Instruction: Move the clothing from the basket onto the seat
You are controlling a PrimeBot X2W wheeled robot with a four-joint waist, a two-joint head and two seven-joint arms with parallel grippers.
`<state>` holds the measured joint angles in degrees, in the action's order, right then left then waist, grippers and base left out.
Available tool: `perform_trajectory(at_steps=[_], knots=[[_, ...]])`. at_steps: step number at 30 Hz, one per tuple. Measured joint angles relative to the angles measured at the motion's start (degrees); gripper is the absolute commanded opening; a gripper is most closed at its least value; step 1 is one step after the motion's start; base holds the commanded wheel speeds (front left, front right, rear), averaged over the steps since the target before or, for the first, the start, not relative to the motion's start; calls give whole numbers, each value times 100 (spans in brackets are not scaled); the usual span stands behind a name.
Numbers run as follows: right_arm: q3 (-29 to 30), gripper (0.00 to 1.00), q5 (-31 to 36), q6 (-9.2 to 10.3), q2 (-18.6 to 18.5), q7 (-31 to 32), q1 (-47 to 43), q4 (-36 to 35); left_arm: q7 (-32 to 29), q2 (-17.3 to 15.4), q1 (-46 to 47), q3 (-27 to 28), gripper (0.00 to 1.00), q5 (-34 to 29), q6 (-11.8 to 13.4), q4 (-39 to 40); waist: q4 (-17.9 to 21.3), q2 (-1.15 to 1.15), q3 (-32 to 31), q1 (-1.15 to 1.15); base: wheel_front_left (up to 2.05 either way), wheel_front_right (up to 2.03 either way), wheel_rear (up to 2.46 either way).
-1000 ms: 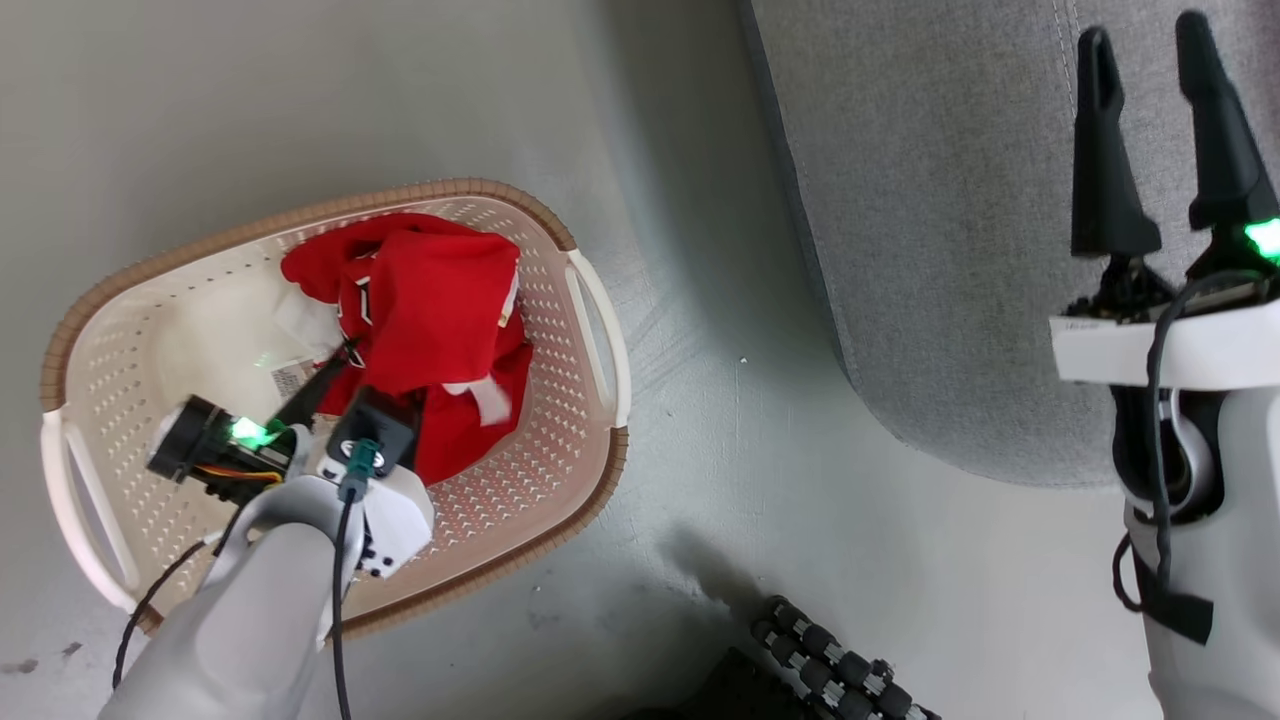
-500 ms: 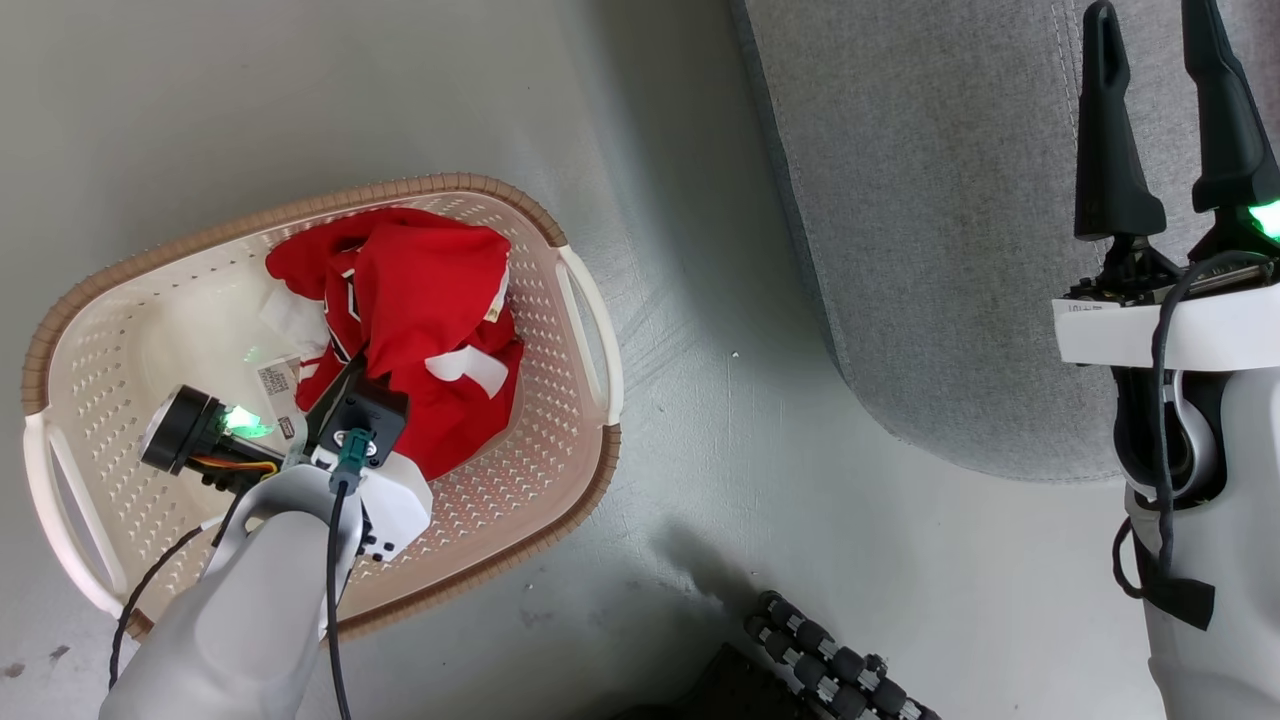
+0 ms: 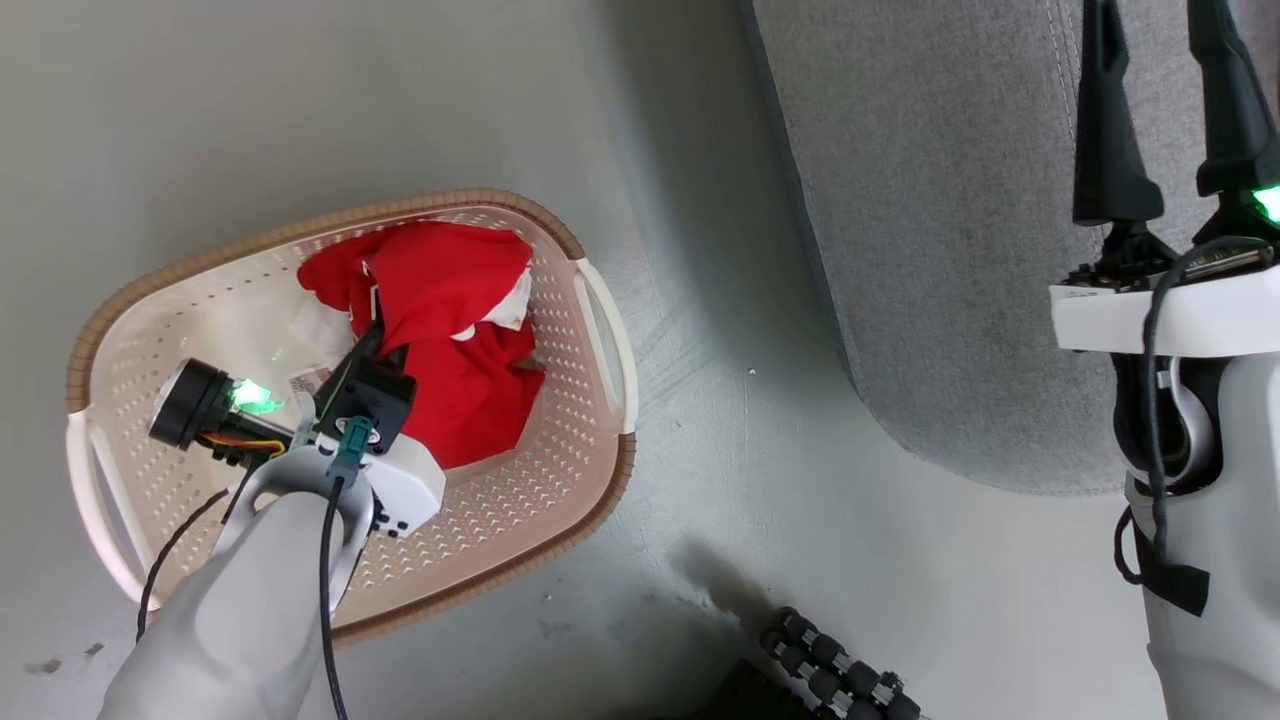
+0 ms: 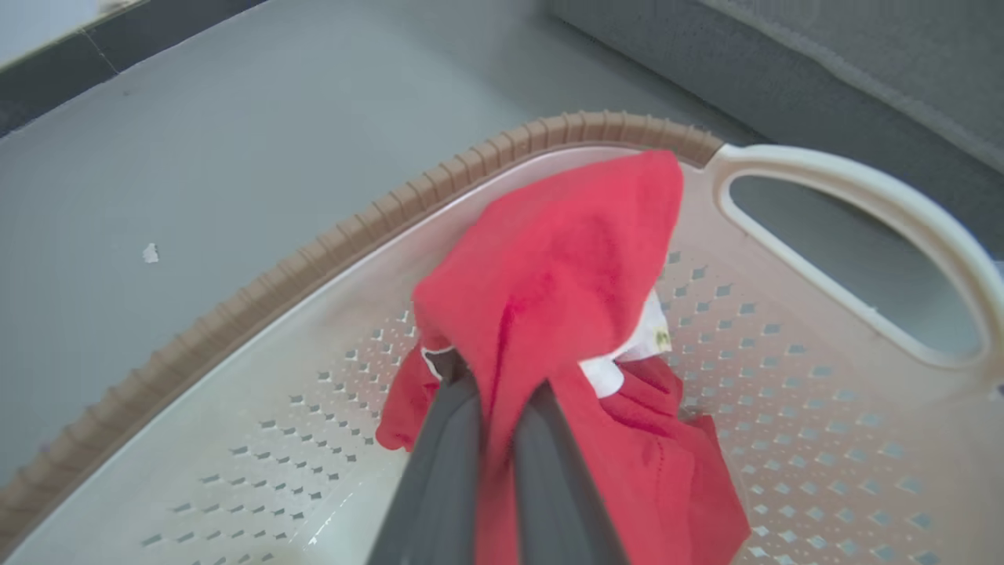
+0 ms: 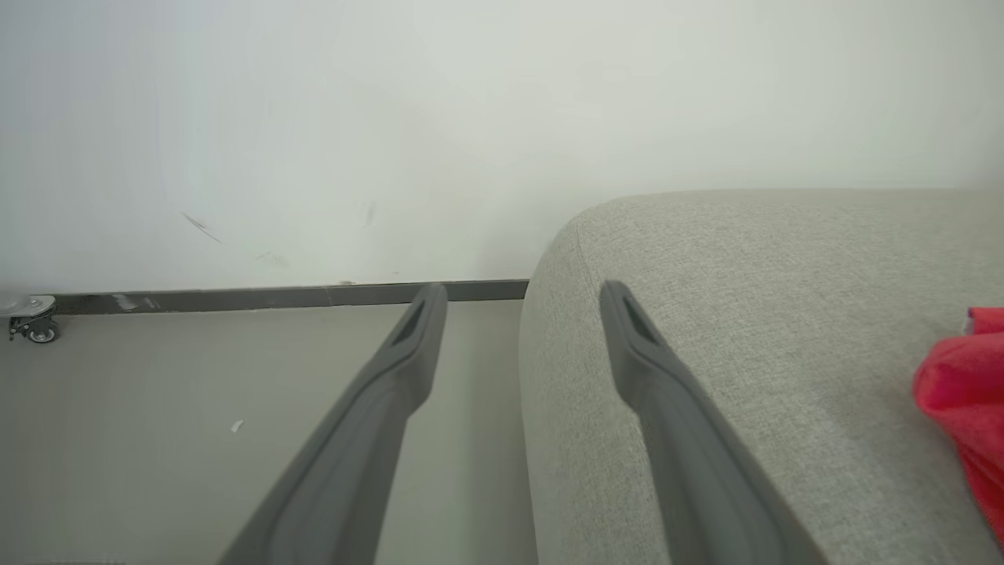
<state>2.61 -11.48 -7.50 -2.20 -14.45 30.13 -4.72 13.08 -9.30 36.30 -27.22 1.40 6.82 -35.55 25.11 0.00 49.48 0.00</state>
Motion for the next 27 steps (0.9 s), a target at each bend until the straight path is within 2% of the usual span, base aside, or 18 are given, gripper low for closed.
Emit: perform_trajectory(at_steps=[10,20,27], knots=[[-191,100,272,-1,-1,-1,85,156,71,-5,-26,231,0,211,10,582,-208,0,-286,0,0,0,0],[-289,100,613,-1,-4,-1,80,323,120,-79,-94,567,0,361,212,1406,-482,0,-683,0,0,0,0],[-315,100,828,-1,-9,-1,63,417,122,-169,-177,689,0,416,236,1995,-691,0,-1034,0,0,0,0]])
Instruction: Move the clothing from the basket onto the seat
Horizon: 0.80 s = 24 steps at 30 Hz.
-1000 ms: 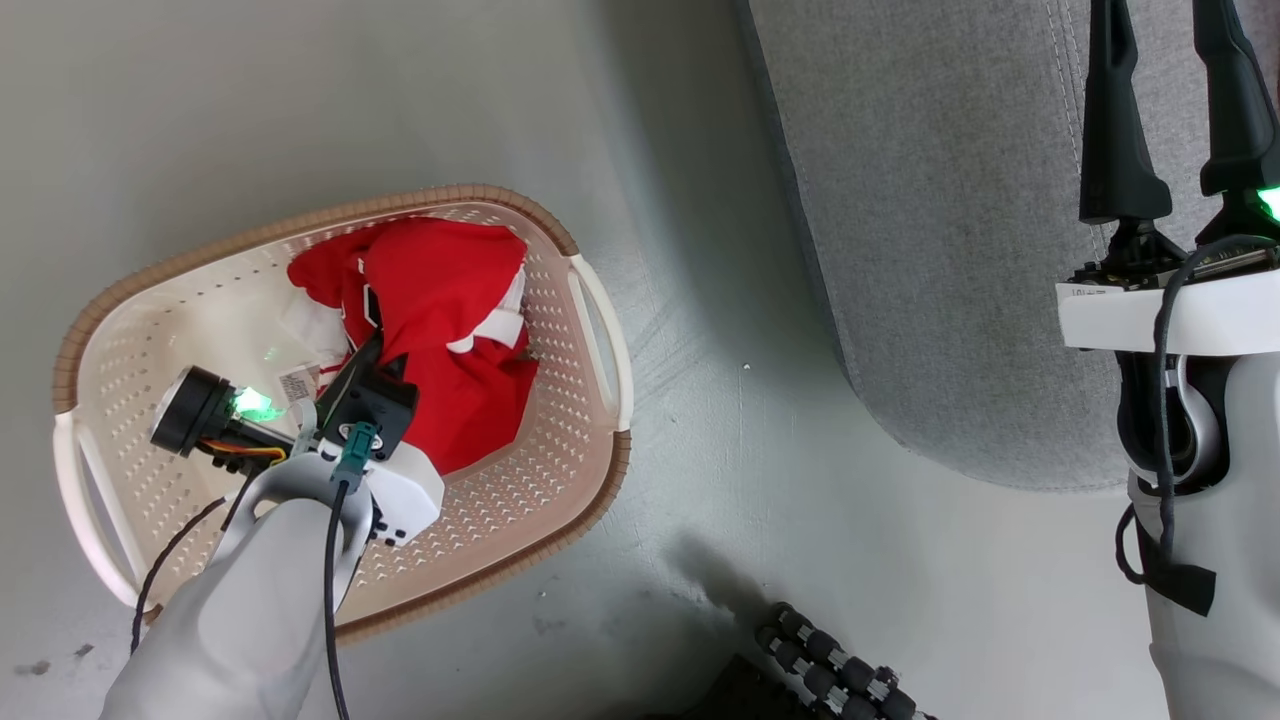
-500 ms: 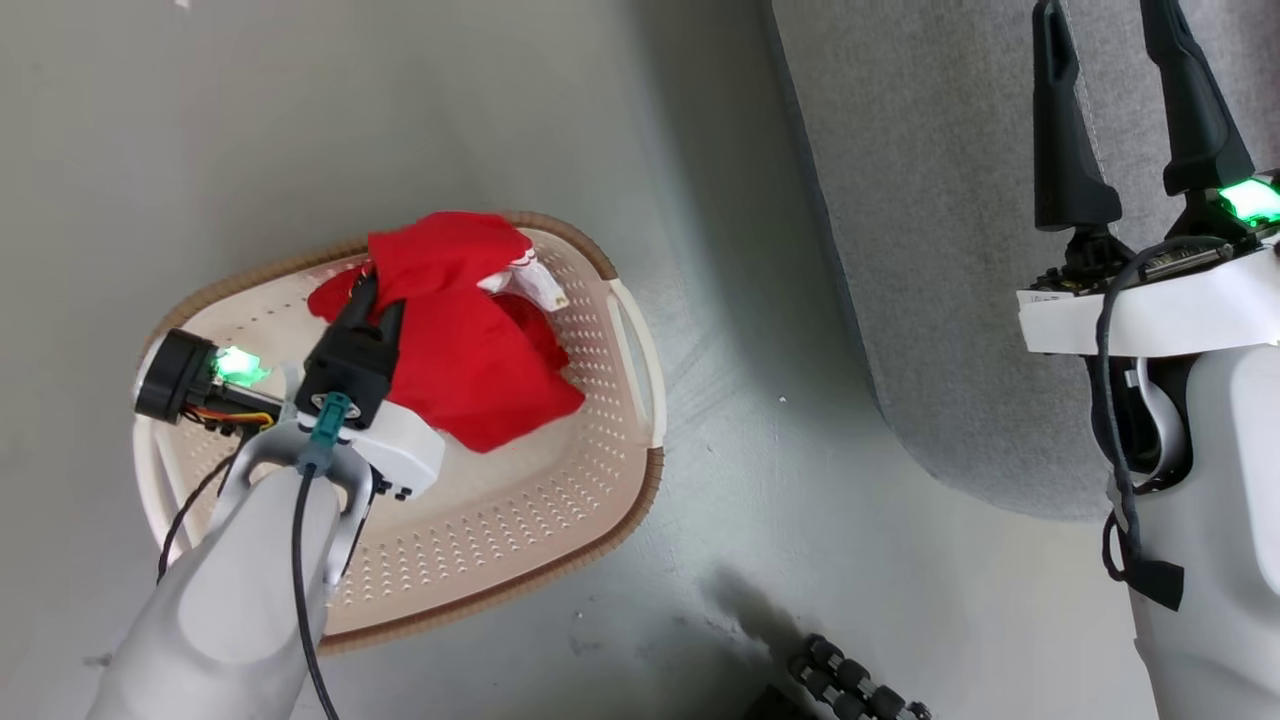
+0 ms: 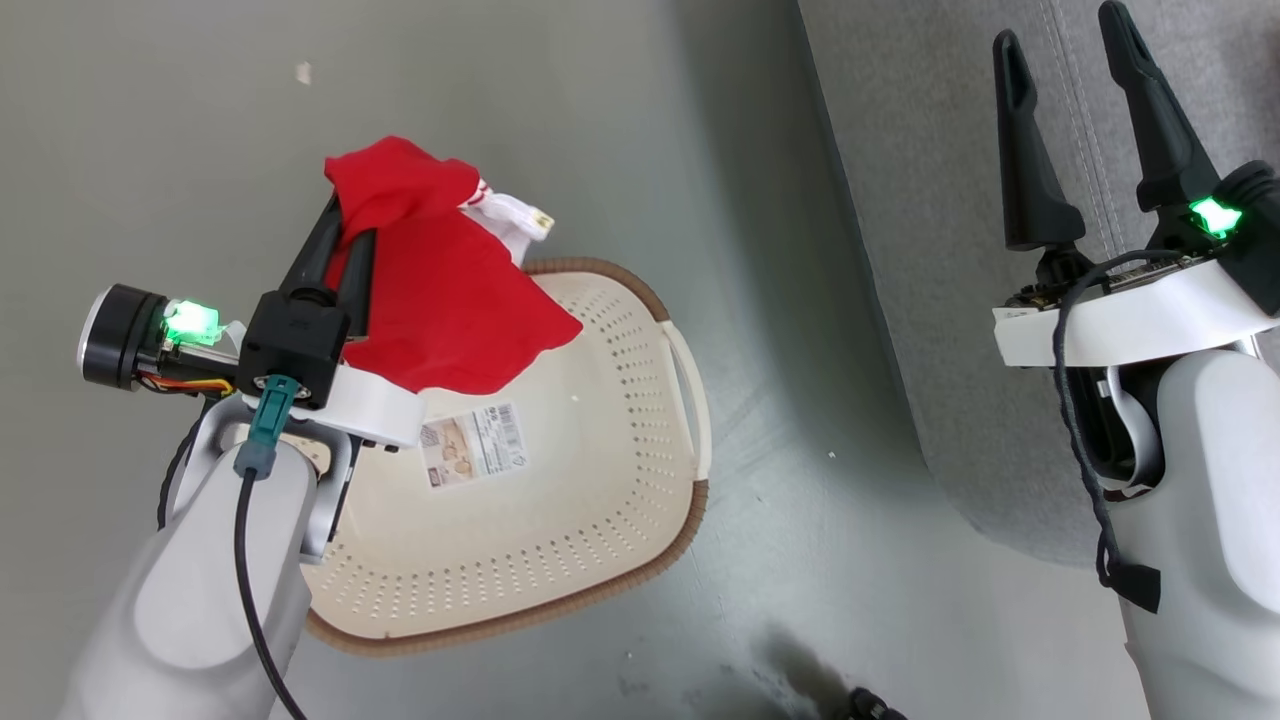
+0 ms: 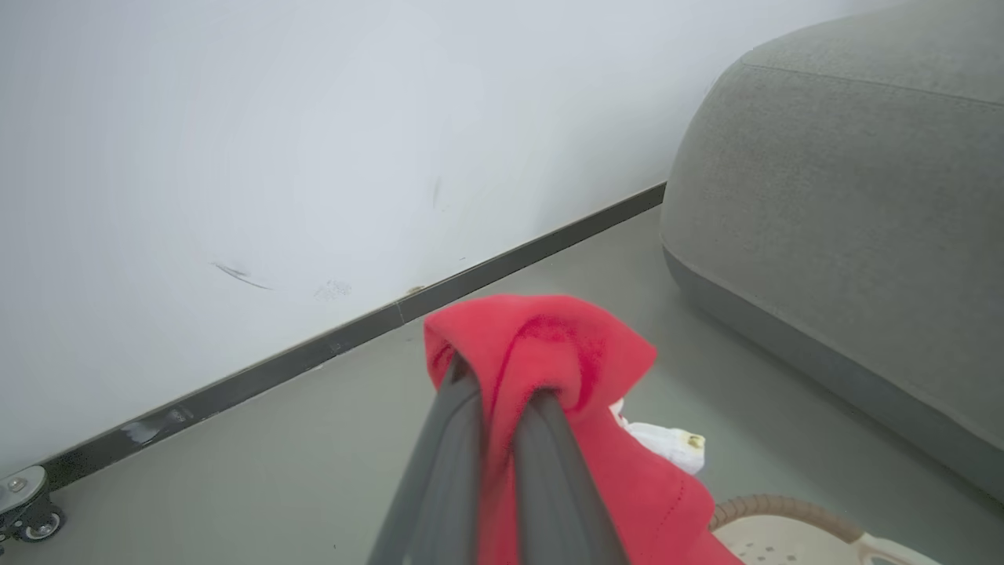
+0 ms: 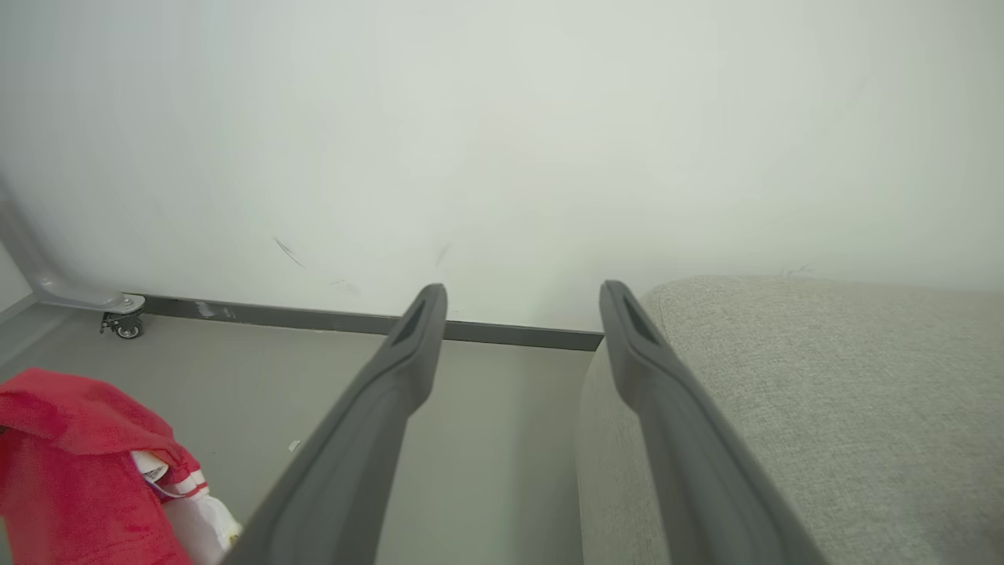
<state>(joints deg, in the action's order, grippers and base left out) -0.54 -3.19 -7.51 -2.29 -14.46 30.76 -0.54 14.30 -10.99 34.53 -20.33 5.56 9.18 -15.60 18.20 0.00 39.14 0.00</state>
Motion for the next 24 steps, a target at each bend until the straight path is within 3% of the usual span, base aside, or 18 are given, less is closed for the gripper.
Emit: perform_trajectory(at_steps=[14,24], knots=[[3,100,330,0,-38,0,-348,315,15,-186,-475,459,0,308,25,966,-420,0,-854,0,0,0,0],[-275,100,502,0,-367,0,-595,606,16,-309,-656,474,0,363,-98,1430,-700,0,-1535,0,0,0,0]])
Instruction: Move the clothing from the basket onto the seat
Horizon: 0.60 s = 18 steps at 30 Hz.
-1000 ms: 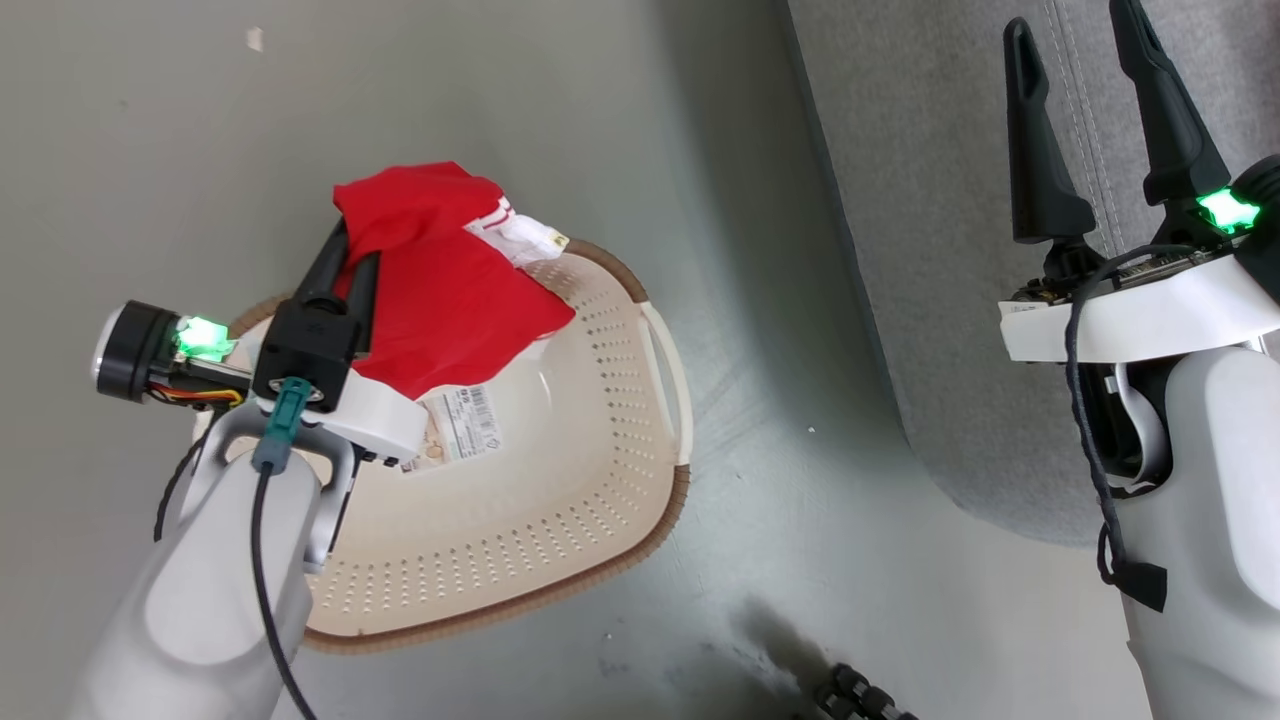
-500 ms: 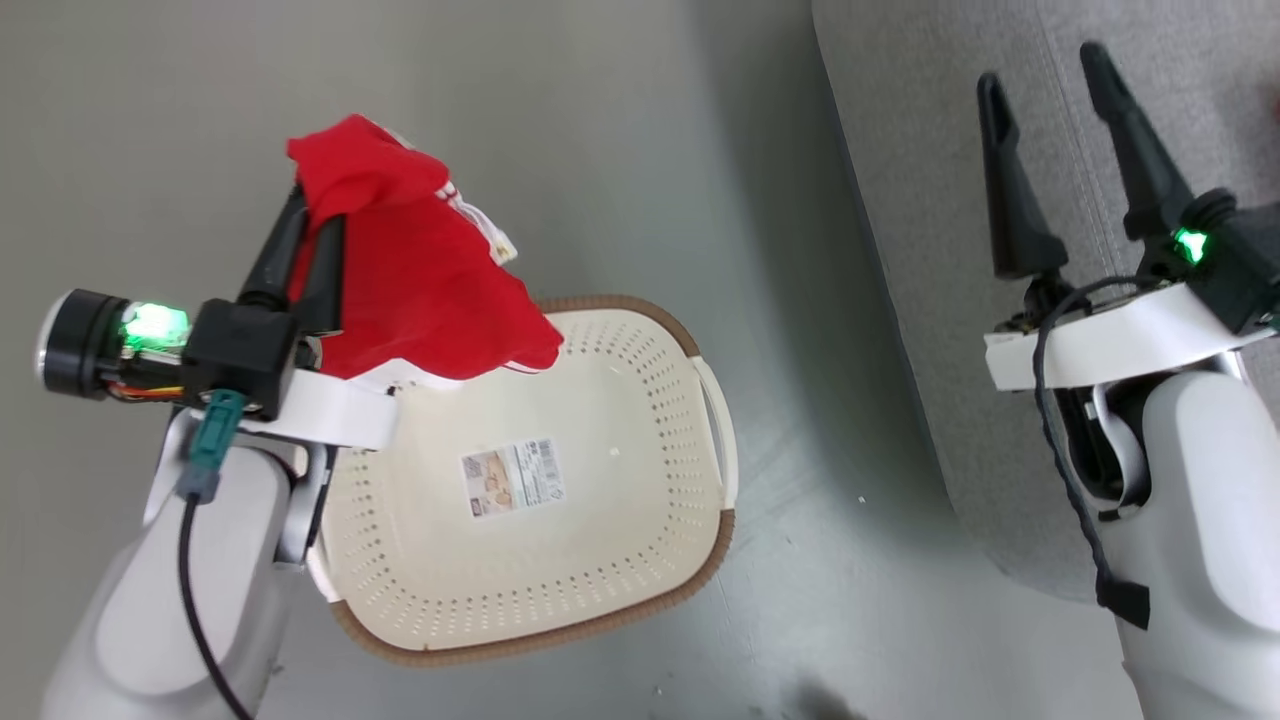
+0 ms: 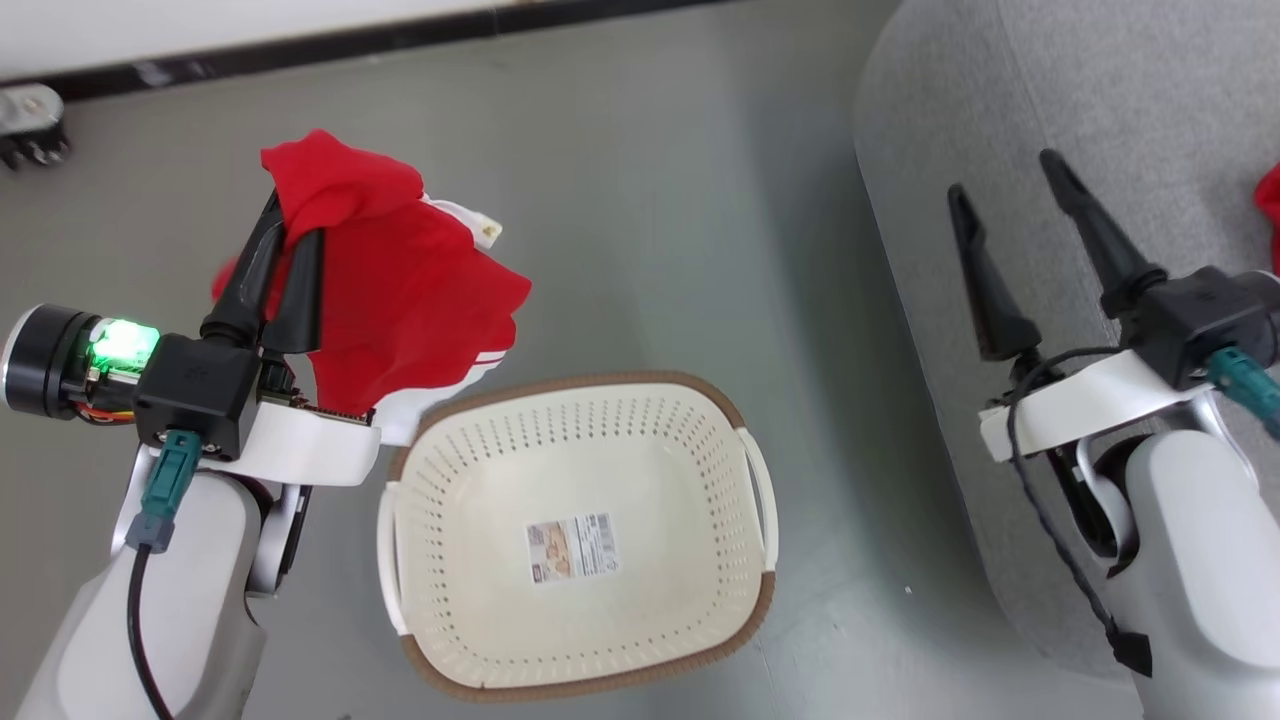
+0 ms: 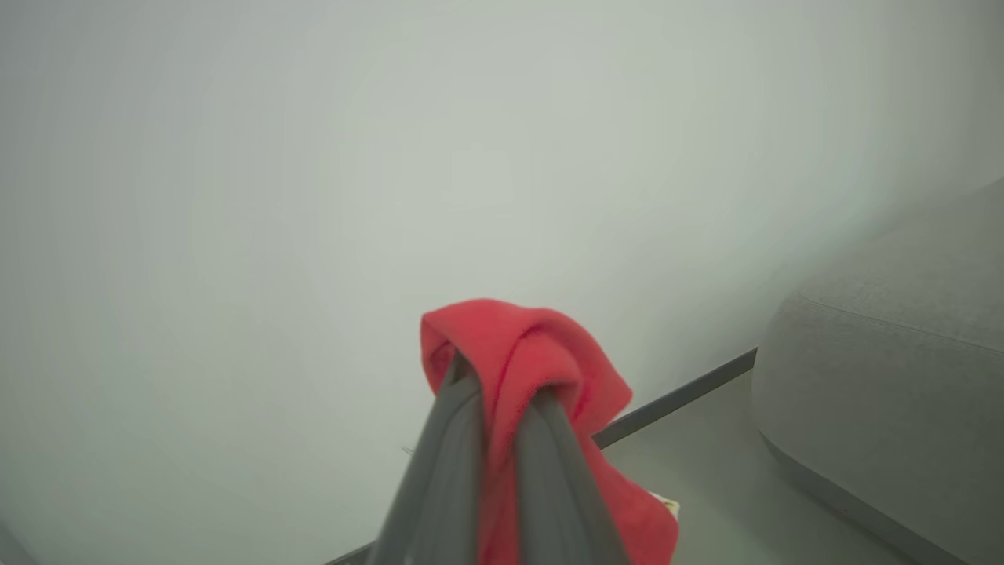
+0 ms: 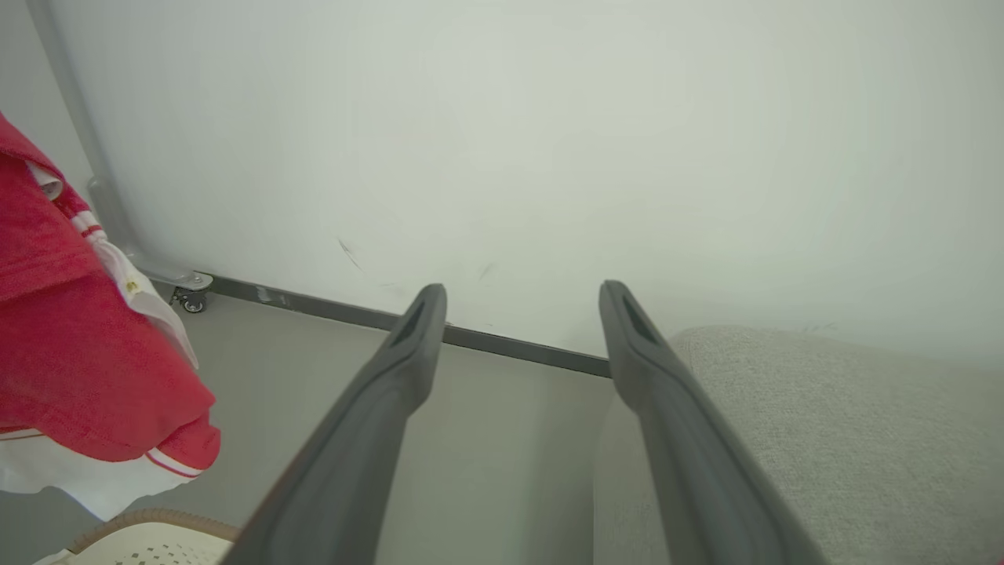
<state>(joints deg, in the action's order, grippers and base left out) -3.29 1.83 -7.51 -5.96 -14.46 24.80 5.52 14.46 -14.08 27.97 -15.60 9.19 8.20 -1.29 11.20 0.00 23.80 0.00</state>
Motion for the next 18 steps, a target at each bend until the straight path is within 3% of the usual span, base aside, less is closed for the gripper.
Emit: perform_trajectory(at_steps=[9,18], knots=[[-806,100,56,0,-378,0,-213,299,0,-69,1,-132,0,97,-241,191,-216,0,-632,0,0,0,0],[-1664,100,-296,0,-702,0,-325,610,-10,-31,0,-326,0,281,-510,238,-380,0,-1233,0,0,0,0]])
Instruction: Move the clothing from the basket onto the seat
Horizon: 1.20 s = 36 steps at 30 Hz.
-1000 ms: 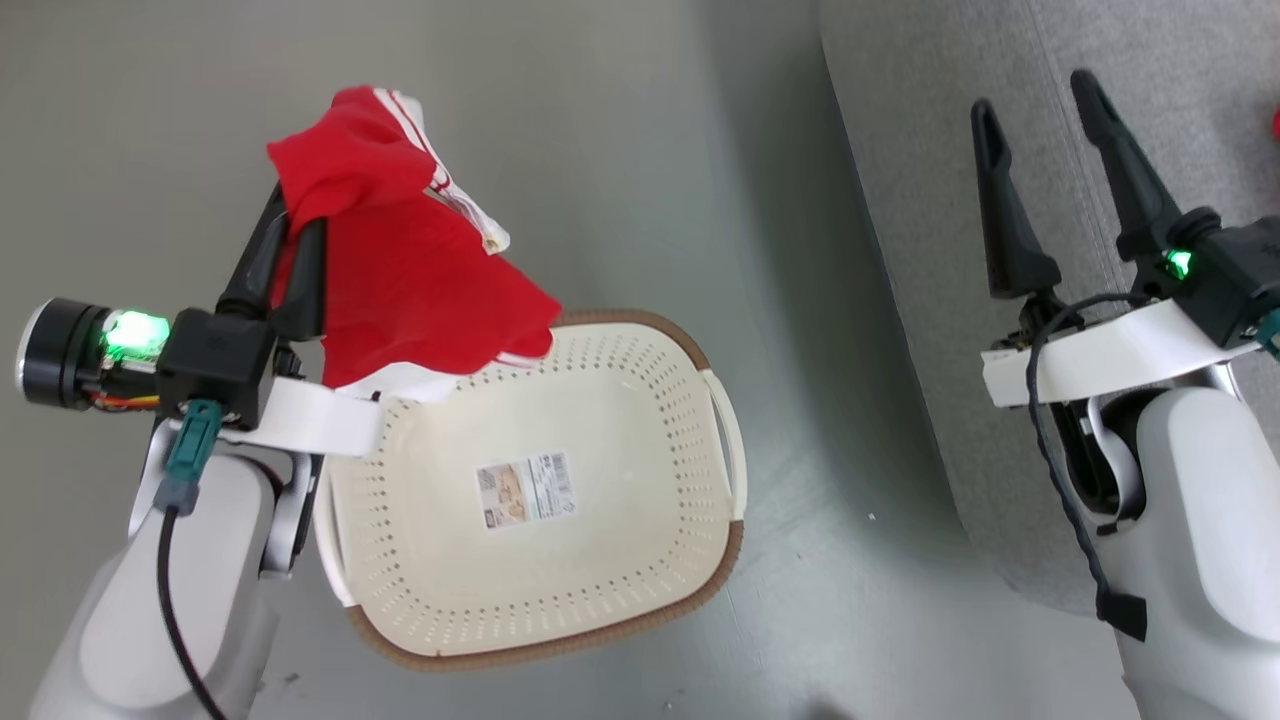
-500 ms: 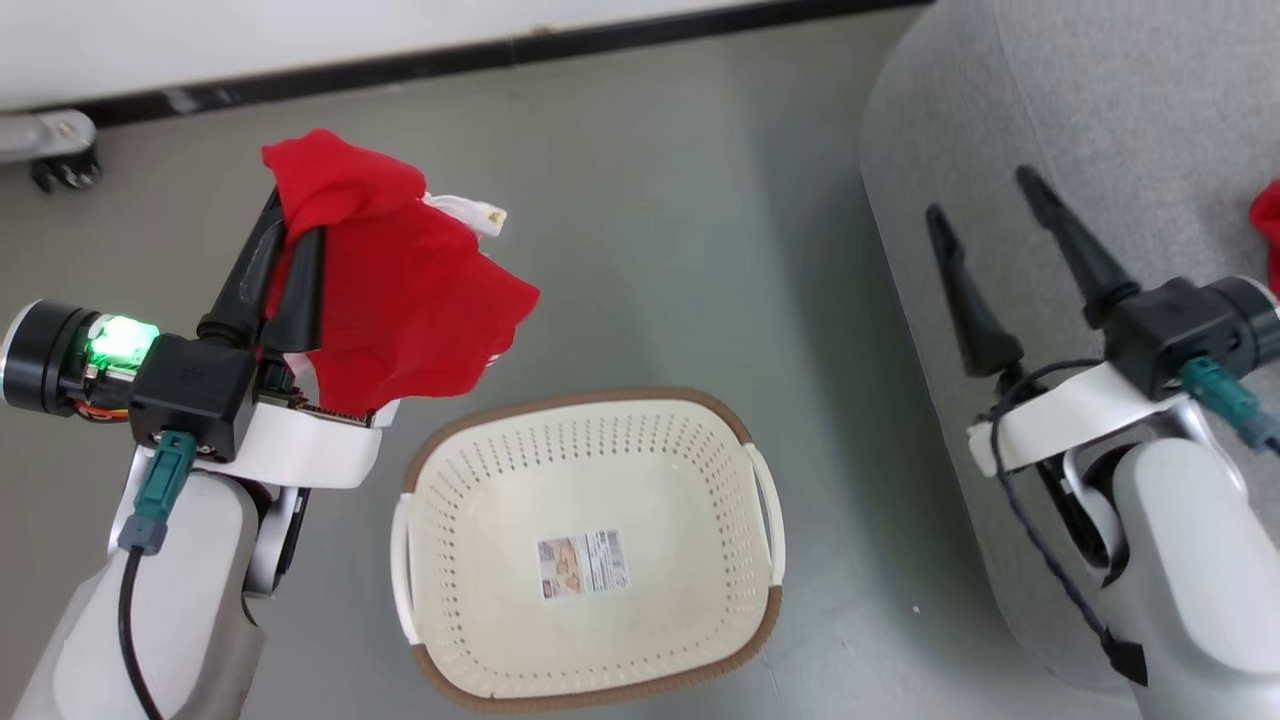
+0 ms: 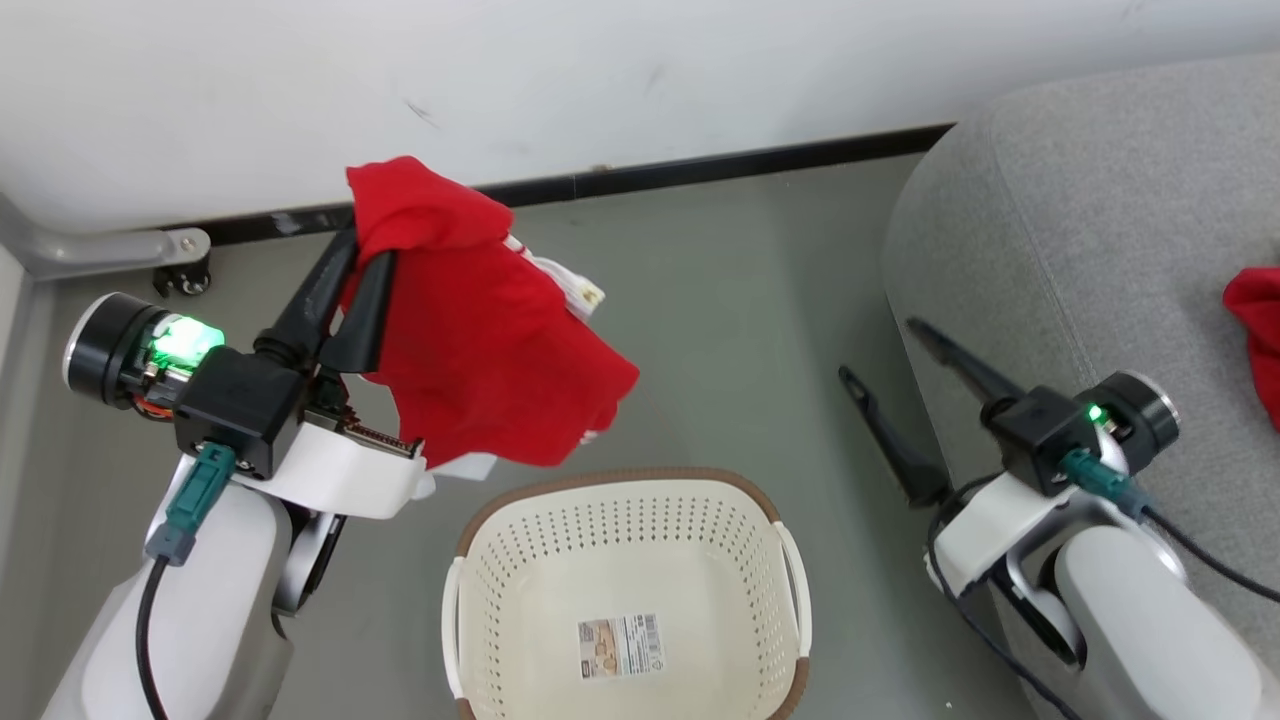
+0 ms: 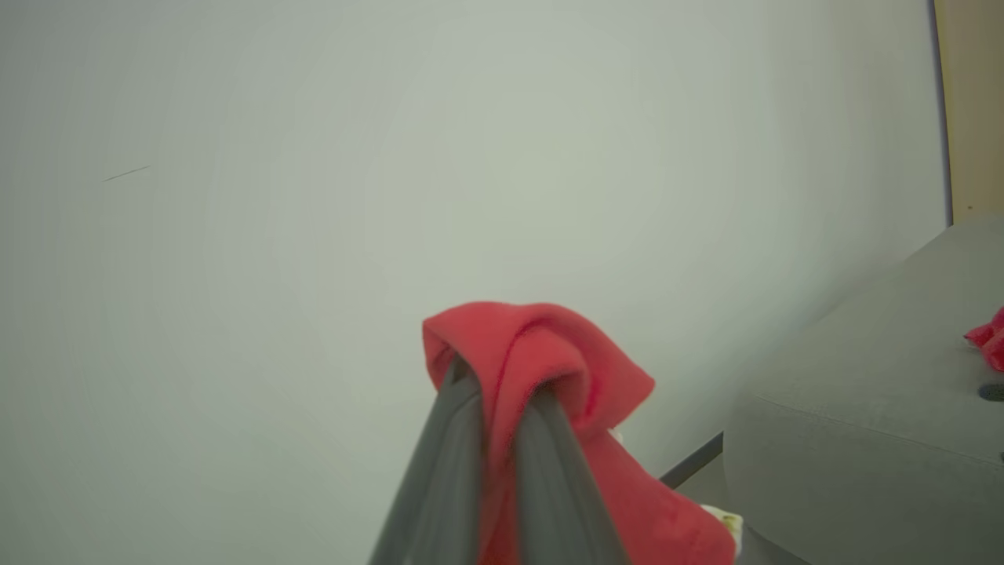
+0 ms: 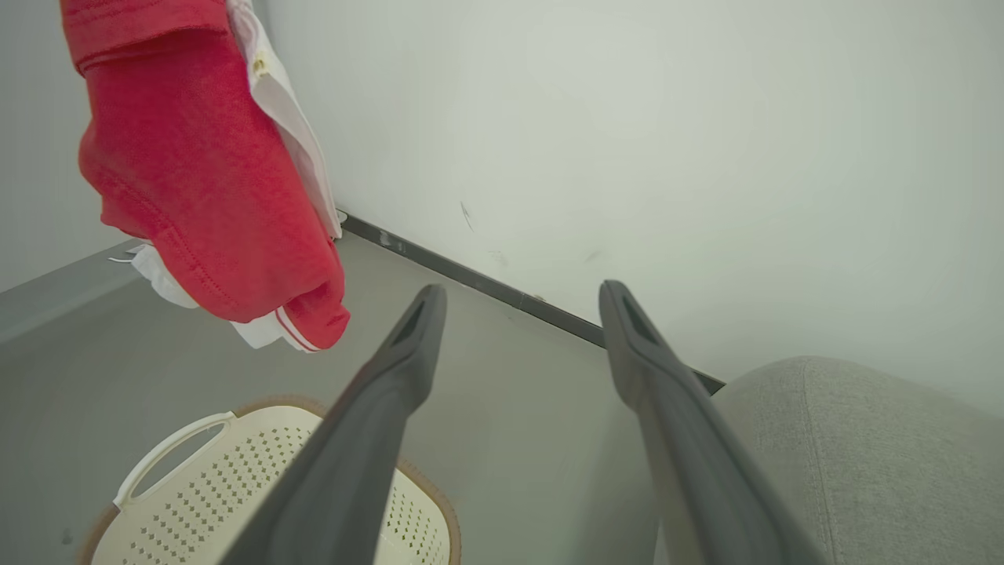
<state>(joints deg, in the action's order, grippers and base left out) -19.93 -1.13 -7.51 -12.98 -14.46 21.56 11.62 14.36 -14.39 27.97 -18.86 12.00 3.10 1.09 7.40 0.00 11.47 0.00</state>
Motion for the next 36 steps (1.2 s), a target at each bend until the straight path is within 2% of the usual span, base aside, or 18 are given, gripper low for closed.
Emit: perform_trajectory(at_steps=[6,18,26,36], knots=[[-394,100,-337,0,-152,0,-76,144,-40,13,-27,-136,0,53,-132,55,-72,0,-305,0,0,0,0],[-2185,100,-1379,0,-738,162,168,189,-220,159,-37,-411,0,141,-331,261,-268,0,-956,0,0,0,0],[-2938,100,-2416,0,-860,301,558,86,-272,264,-37,-600,0,215,-434,332,-416,0,-1212,0,0,0,0],[-3825,100,-3273,0,-998,490,1081,-65,-379,430,-35,-822,0,255,-486,449,-620,0,-1369,0,0,0,0]])
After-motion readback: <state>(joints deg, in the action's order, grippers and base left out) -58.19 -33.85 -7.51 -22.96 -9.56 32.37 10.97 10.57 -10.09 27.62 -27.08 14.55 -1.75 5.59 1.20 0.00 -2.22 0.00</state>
